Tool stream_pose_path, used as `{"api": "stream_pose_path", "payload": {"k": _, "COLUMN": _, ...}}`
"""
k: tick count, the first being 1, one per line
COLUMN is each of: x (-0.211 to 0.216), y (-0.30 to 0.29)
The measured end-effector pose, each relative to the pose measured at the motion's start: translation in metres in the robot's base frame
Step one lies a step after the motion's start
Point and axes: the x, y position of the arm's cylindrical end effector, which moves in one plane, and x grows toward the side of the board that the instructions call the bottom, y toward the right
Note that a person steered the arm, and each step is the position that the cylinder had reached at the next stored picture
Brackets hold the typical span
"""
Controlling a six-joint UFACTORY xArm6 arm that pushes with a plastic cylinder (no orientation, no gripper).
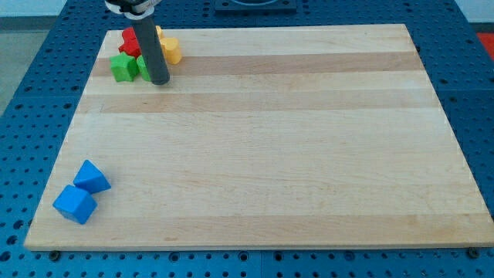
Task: Place the cube at the center right of the board
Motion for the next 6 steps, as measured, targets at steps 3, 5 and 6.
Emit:
{"api": "stream_pose_path", "payload": {"k": 3, "x": 0.003, "y": 0.001}}
{"api": "stream_pose_path", "payload": {"k": 5, "x": 0.047, "y": 0.008}}
{"api": "stream_pose_path", "payload": {"k": 6, "x": 0.071, "y": 0.002}}
